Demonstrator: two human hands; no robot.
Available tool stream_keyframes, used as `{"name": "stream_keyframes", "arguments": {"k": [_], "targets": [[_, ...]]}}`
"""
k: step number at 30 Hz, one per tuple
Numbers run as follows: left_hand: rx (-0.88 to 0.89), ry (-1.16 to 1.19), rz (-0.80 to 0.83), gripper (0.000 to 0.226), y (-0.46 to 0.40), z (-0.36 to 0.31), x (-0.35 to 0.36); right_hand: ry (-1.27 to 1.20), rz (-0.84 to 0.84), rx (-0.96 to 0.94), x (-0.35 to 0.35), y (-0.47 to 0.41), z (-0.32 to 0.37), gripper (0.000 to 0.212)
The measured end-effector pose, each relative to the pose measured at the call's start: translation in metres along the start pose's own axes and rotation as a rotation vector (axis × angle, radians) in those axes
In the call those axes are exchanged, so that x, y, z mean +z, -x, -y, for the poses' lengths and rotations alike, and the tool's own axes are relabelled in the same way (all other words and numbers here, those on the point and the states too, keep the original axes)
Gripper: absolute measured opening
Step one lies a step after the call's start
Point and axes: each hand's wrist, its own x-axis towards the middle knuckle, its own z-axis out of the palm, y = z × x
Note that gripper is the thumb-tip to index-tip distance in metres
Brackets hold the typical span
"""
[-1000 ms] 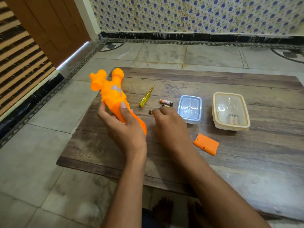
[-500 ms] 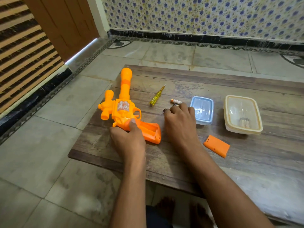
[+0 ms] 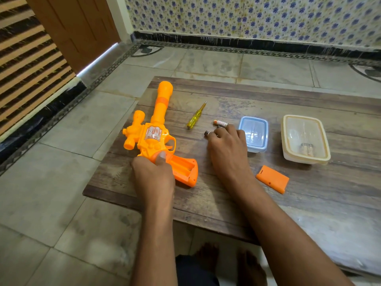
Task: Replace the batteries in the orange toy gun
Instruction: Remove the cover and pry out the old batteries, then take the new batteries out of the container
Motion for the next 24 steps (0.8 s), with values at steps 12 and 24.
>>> {"name": "stream_keyframes", "arguments": {"k": [12, 24], "targets": [[0.211, -0.207, -0.107, 0.033, -0.009, 0.009, -0.006, -0.017, -0.046, 0.006, 0.003, 0.000, -0.005, 0.007], [0.623, 0.082, 0.010, 0.009, 0.015, -0.025, 0.037, -0.266, -0.282, 0.114, -0.029, 0.006, -0.033, 0.028]]}}
